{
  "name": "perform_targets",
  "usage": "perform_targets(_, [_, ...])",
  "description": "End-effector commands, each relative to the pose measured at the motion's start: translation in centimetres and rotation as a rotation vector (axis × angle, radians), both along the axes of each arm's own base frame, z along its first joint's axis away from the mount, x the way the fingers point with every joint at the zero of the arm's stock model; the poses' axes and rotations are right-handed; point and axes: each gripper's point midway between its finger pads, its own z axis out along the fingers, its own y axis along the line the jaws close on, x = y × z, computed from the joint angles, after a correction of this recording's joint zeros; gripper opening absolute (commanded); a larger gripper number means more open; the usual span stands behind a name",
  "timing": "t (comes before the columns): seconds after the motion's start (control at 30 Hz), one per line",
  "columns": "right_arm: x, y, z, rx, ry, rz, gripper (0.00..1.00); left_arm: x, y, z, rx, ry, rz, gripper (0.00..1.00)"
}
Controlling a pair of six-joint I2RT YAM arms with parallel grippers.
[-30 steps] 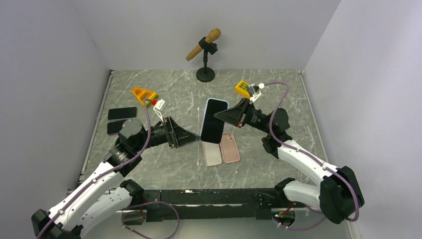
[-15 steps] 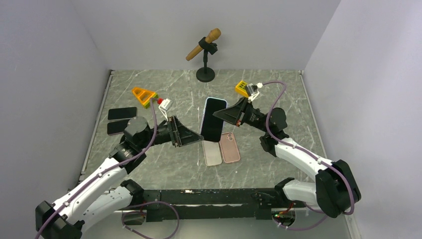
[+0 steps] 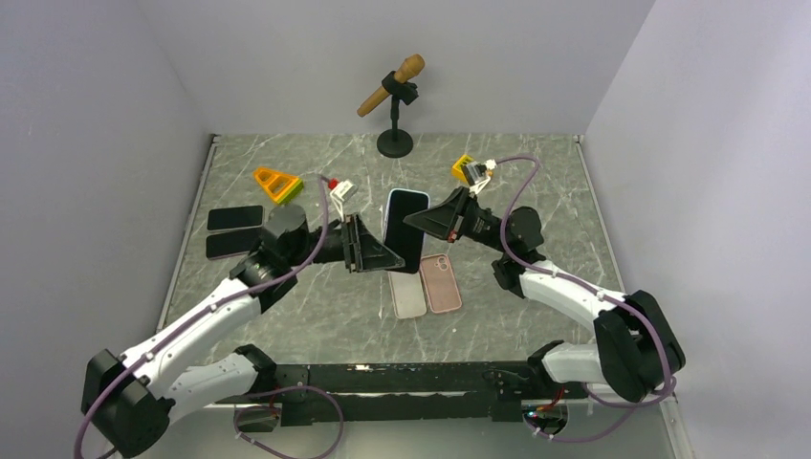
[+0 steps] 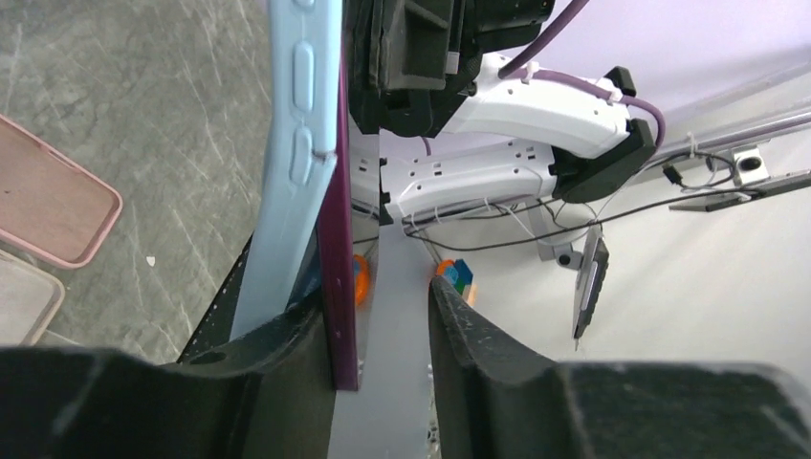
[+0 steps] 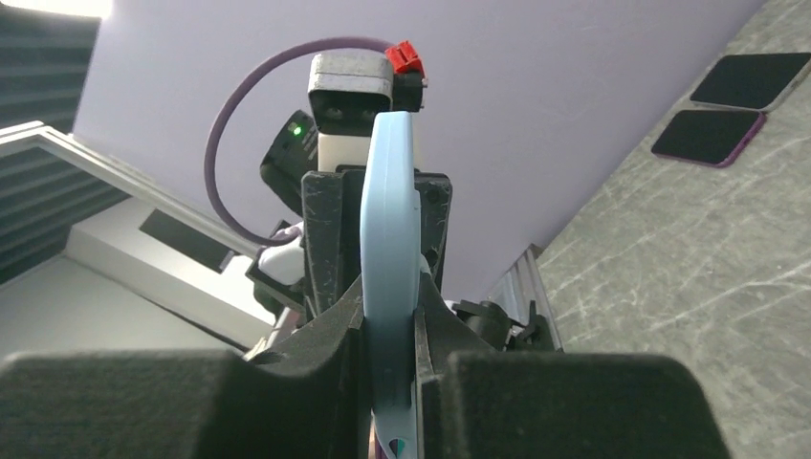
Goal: Take the phone out of the phone case
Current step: Remove the phone case from the phone.
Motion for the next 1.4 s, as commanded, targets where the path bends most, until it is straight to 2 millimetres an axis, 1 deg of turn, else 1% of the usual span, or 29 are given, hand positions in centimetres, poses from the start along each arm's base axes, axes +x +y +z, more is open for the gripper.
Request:
perform_targets(0.0, [-4.7, 0.6, 3.5, 0.080, -0.163, 0.179, 0.00, 1.1, -1.2, 4.4, -0.025, -0.138, -0.073, 0.35])
perform_targets(0.07, [-5.2, 0.6, 3.6, 0.078, -0.170, 0.197, 0.00, 1.4, -1.6, 4.7, -0.021, -0.139, -0.096, 0.26])
perform_targets(0.1, [-5.2, 0.6, 3.5, 0.070, -0.171, 0.201, 0.00, 1.5, -1.7, 4.8, -0.025, -0.137, -0.100, 0.19])
perform_targets(0.17, [-5.3, 0.7, 3.4, 0.051, -0.172, 0.202, 0.00, 1.6, -1.7, 5.2, -0.048, -0.137, -0.103, 0.02])
perform_targets(0.2, [-5.2, 0.7, 3.1, 0.039, -0.171, 0.194, 0.00, 1.7, -1.6, 5.4, -0.058, -0.135, -0.095, 0.00])
perform_targets(0.23, [-4.8, 0.6, 2.7, 0.027, -0.154, 0.164, 0.05, 1.8, -1.4, 5.7, -0.068, -0.130, -0.079, 0.00])
perform_targets(0.27, [-4.2, 0.3, 2.3, 0.016, -0.137, 0.114, 0.14, 2.0, -1.2, 5.9, -0.077, -0.126, -0.064, 0.00])
perform_targets(0.33, [-2.2, -0.4, 1.1, -0.030, -0.069, -0.037, 0.35, 2.4, -0.6, 6.7, -0.098, -0.122, -0.038, 0.00])
perform_targets(0.37, [-1.8, -0.5, 0.9, -0.044, -0.076, -0.081, 0.46, 2.6, -0.2, 7.1, -0.107, -0.118, -0.028, 0.00])
perform_targets(0.43, [-1.8, -1.1, 1.0, -0.054, -0.091, -0.124, 0.62, 2.9, 0.4, 7.9, -0.123, -0.107, -0.010, 0.00])
perform_targets(0.5, [-1.9, -1.5, 1.3, -0.042, -0.108, -0.150, 0.71, 3.2, 0.9, 8.4, -0.136, -0.081, 0.015, 0.00])
perform_targets(0.53, [-2.0, -1.6, 1.4, -0.040, -0.113, -0.157, 0.73, 3.4, 1.2, 8.6, -0.140, -0.067, 0.032, 0.00])
perform_targets(0.6, [-2.0, -1.8, 1.2, -0.038, -0.109, -0.172, 0.73, 3.9, 1.8, 8.7, -0.156, -0.014, 0.081, 0.00])
perform_targets(0.63, [-2.0, -1.8, 0.9, -0.037, -0.103, -0.177, 0.72, 4.2, 2.1, 8.4, -0.166, 0.021, 0.107, 0.00])
perform_targets(0.67, [-2.1, -1.8, 0.7, -0.033, -0.103, -0.179, 0.68, 4.4, 2.4, 8.5, -0.189, 0.043, 0.125, 0.00])
perform_targets(0.7, [-2.2, -1.8, 0.3, -0.037, -0.100, -0.177, 0.62, 4.4, 2.8, 8.8, -0.220, 0.052, 0.140, 0.00])
perform_targets(0.77, [-2.3, -1.3, -0.4, -0.050, -0.088, -0.170, 0.47, 4.5, 3.3, 9.4, -0.279, 0.071, 0.159, 0.00])
perform_targets(0.8, [-2.5, -1.0, -0.4, -0.050, -0.089, -0.161, 0.41, 4.5, 3.5, 9.6, -0.296, 0.077, 0.164, 0.00])
perform_targets(0.87, [-2.9, 0.0, -0.2, -0.045, -0.107, -0.130, 0.35, 4.4, 3.6, 10.0, -0.312, 0.081, 0.168, 0.00])
perform_targets(0.97, [-3.2, 1.5, 0.1, -0.051, -0.130, -0.094, 0.33, 4.4, 3.7, 10.0, -0.317, 0.090, 0.174, 0.00])
perform_targets(1.1, [-3.2, 2.8, 0.2, -0.049, -0.129, -0.075, 0.33, 4.4, 3.8, 9.7, -0.324, 0.100, 0.180, 0.00])
perform_targets(1.23, [-3.4, 3.6, 0.6, -0.040, -0.137, -0.054, 0.35, 4.4, 3.8, 9.2, -0.326, 0.116, 0.177, 0.00])
perform_targets(1.37, [-3.3, 3.7, 1.0, -0.019, -0.139, -0.059, 0.37, 4.5, 3.7, 8.7, -0.325, 0.122, 0.171, 0.00])
